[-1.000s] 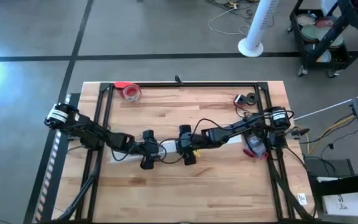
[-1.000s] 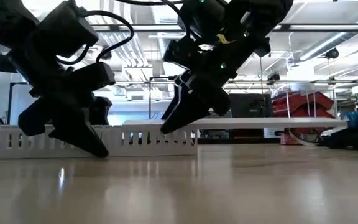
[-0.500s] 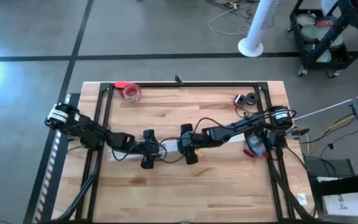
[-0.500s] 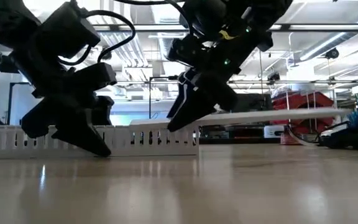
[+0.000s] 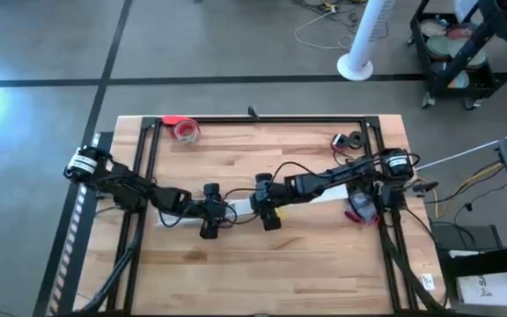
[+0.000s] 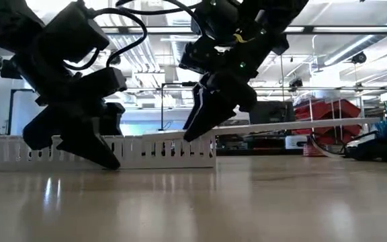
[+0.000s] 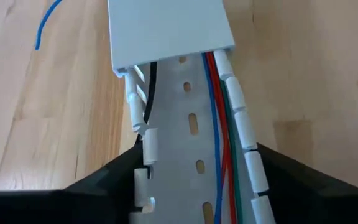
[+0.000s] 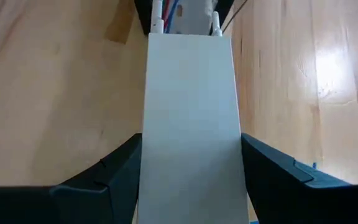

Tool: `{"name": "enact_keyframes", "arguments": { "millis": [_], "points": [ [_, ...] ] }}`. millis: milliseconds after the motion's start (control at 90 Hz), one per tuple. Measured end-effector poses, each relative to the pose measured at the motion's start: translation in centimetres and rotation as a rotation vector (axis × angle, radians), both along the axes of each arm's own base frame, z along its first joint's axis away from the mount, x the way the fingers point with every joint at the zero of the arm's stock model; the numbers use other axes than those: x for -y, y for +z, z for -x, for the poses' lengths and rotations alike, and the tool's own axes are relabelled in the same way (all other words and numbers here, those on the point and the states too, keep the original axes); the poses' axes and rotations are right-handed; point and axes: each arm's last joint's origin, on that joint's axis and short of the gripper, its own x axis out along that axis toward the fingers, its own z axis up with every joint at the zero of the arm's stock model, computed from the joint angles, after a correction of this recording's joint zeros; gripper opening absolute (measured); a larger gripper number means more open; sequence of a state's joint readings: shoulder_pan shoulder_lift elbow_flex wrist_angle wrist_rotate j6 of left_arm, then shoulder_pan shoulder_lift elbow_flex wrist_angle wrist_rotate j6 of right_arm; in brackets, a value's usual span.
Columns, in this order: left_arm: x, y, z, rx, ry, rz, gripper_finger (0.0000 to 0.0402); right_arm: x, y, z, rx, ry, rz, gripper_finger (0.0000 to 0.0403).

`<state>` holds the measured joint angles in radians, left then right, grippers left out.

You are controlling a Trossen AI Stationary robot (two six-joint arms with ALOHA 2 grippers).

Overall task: Ziptie cables
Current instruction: Close the white cable duct

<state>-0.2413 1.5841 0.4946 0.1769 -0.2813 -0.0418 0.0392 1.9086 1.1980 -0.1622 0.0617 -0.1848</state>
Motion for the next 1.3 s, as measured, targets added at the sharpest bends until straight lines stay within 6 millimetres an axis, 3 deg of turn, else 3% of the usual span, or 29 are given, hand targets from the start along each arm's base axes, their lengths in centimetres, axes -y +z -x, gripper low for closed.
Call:
{"name": "enact_keyframes", "arguments": {
  "millis": [189,533,1300],
  "points": [
    [0.0,0.0,0.0,0.006,-0.003,-0.001,0.0225,0.1,-0.8,-0.4,-0.023,-0.004,-0.051,0.0219],
    [0.0,0.1,-0.2,0.025,0.004,0.004,0.0235,0.3,-0.4,-0.9,-0.016,0.007,-0.066,0.0219],
    [0.1,0.6,-0.7,0.108,0.04,0.031,0.0243,-0.3,-1.5,-4.2,0.068,0.058,-0.102,0.022]
  ]
}}
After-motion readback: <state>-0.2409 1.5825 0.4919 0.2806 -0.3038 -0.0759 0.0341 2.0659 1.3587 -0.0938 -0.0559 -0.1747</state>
